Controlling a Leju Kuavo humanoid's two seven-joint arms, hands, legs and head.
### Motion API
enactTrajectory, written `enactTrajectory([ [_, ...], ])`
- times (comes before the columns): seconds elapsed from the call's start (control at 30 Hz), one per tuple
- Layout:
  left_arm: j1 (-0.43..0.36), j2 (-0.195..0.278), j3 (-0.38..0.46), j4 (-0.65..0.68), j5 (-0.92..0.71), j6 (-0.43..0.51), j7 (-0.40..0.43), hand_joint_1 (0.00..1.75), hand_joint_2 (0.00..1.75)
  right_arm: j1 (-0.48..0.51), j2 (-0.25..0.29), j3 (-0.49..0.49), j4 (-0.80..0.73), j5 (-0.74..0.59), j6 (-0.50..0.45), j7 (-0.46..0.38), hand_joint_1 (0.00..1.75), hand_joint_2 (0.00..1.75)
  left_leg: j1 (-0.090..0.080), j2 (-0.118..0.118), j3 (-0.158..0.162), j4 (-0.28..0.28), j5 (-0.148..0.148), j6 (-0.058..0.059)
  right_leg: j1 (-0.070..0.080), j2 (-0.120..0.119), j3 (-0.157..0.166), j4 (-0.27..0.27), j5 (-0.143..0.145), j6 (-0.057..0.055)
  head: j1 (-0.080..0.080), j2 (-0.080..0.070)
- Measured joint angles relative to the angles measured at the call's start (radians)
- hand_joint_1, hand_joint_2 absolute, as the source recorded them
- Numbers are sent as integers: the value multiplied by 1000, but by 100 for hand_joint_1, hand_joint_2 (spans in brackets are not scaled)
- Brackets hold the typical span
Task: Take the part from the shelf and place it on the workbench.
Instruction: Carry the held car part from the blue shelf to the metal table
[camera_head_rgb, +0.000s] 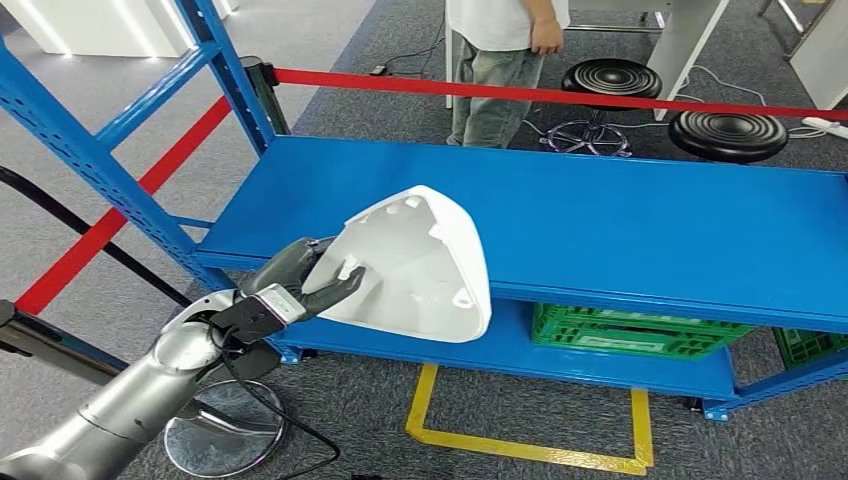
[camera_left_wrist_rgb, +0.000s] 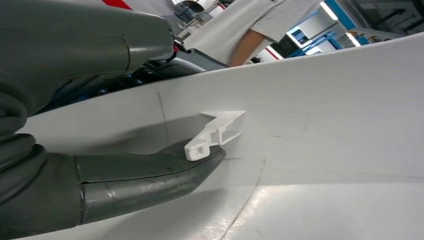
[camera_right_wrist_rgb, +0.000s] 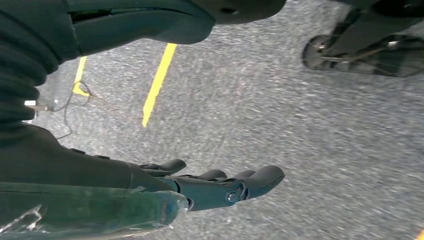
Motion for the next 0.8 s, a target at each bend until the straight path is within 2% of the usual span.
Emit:
enactTrajectory([
  [0.03,1,1,0,0,0,0,0,175,175,0,0,0,0,0,0,0,0,175,0,0,14,-2,2,1,0,0,-12,0,9,0,0,0],
  [0.07,1,1,0,0,0,0,0,175,175,0,0,0,0,0,0,-1,0,175,0,0,49,-42,20,4,1,0,-22,0,19,2,0,0],
  [0.13,-1,2,0,-5,0,0,0,175,175,0,0,0,0,-1,-2,-6,0,175,-2,1,147,-185,58,12,3,1,-38,2,36,8,0,0],
  [0.17,-2,2,1,-8,0,0,0,175,175,0,0,0,0,-2,-5,-11,0,175,-3,1,183,-242,68,17,4,1,-44,2,43,13,0,0],
  [0.2,-3,2,1,-12,-1,0,0,175,175,0,0,-1,0,-4,-11,-18,0,175,-5,0,201,-276,72,22,5,1,-47,1,50,18,0,0],
  [0.3,6,7,1,-17,-2,0,-1,175,175,1,1,-8,0,-23,-30,-65,0,175,-8,0,195,-289,88,41,2,0,-53,-7,70,37,-1,0],
  [0.33,10,9,1,-18,-2,0,-1,175,175,1,1,-13,0,-37,-30,-91,0,175,-7,1,190,-291,97,48,0,0,-60,1,60,43,0,0],
  [0.37,14,11,2,-19,-2,0,-1,175,175,2,1,-20,0,-55,-26,-127,0,175,-5,2,184,-293,106,53,0,0,-75,31,34,48,2,0],
  [0.47,37,16,7,-25,4,2,-7,175,175,-2,1,-51,-1,-112,-4,-243,0,175,-3,3,159,-292,128,60,-1,0,-139,223,-91,57,7,0],
  [0.5,49,18,9,-26,5,3,-11,175,175,-3,1,-61,-1,-125,0,-267,0,175,-2,3,150,-292,135,59,-1,0,-146,268,-114,59,7,0],
  [0.53,60,20,10,-28,5,3,-15,175,175,-3,1,-69,-1,-135,3,-284,0,175,-2,3,143,-291,140,58,-1,0,-133,275,-118,60,7,0],
  [0.57,69,23,12,-31,4,3,-19,175,175,-4,1,-77,-1,-143,7,-299,0,175,-1,3,137,-290,145,55,-2,0,-99,241,-107,60,6,0],
  [0.63,82,26,19,-38,3,4,-22,175,175,-7,1,-91,-1,-154,18,-322,0,175,0,2,127,-287,152,47,-2,0,4,101,-73,59,7,0],
  [0.67,85,28,25,-42,3,4,-23,175,175,-10,1,-96,-1,-156,25,-333,0,175,-1,1,123,-284,155,42,-1,2,42,42,-63,55,7,0],
  [0.7,87,30,29,-45,3,4,-24,175,175,-13,1,-101,-2,-157,31,-341,0,175,-2,1,119,-281,158,37,0,4,63,8,-61,49,6,0],
  [0.8,95,34,36,-50,3,2,-28,175,175,-15,0,-109,-2,-157,49,-354,0,175,-1,1,112,-280,167,23,3,7,61,0,-55,26,5,0],
])
